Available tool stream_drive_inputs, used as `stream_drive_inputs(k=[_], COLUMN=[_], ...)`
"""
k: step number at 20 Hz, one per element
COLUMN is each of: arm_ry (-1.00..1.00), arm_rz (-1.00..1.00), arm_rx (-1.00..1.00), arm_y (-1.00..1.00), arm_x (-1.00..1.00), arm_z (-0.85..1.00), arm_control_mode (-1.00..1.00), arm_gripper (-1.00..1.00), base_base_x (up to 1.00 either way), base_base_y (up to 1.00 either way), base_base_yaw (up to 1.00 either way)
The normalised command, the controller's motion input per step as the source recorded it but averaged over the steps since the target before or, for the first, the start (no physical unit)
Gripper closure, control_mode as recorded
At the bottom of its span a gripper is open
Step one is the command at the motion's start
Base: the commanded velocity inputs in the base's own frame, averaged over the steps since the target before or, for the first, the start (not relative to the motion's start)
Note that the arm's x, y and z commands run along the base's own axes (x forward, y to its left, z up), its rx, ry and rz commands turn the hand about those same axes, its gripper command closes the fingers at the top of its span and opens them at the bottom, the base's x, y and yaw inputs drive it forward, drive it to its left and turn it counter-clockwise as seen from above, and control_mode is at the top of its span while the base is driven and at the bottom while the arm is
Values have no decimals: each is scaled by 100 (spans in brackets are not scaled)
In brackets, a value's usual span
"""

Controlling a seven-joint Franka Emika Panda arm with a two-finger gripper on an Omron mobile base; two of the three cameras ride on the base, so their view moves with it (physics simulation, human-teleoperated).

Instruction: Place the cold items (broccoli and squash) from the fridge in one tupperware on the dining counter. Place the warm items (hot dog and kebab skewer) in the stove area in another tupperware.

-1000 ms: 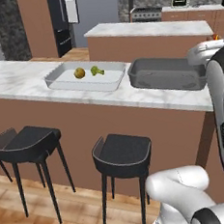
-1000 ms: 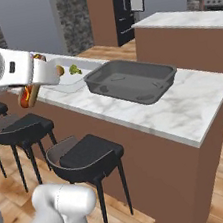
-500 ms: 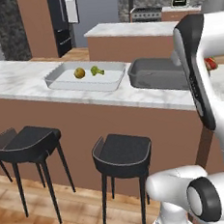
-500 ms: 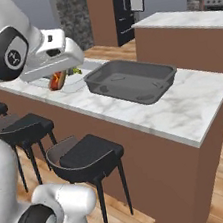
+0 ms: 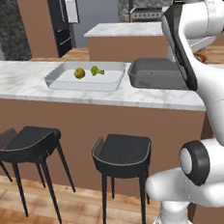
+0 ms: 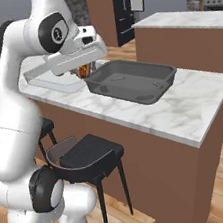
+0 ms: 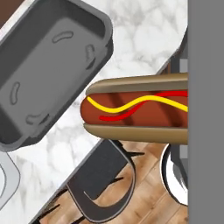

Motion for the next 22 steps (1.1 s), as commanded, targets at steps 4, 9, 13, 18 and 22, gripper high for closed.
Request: stream_drive_inputs(k=[4, 9, 13, 18, 22], arm_ry=[-3, -1, 7, 2, 0], arm_rz=[20, 9, 11, 15, 17], arm_rx=[0, 1, 0, 0, 0], arm_y=[-21, -28, -18, -14, -14], arm_x=[75, 73, 72, 57, 54], arm_z=[-49, -45, -43, -41, -44], arm_control_mode=[-100, -100, -100, -100, -100], arm_gripper=[100, 100, 100, 100, 100], base_base_x=[0, 0, 0, 0, 0], base_base_y=[0, 0, 0, 0, 0], base_base_yaw=[0, 0, 0, 0, 0])
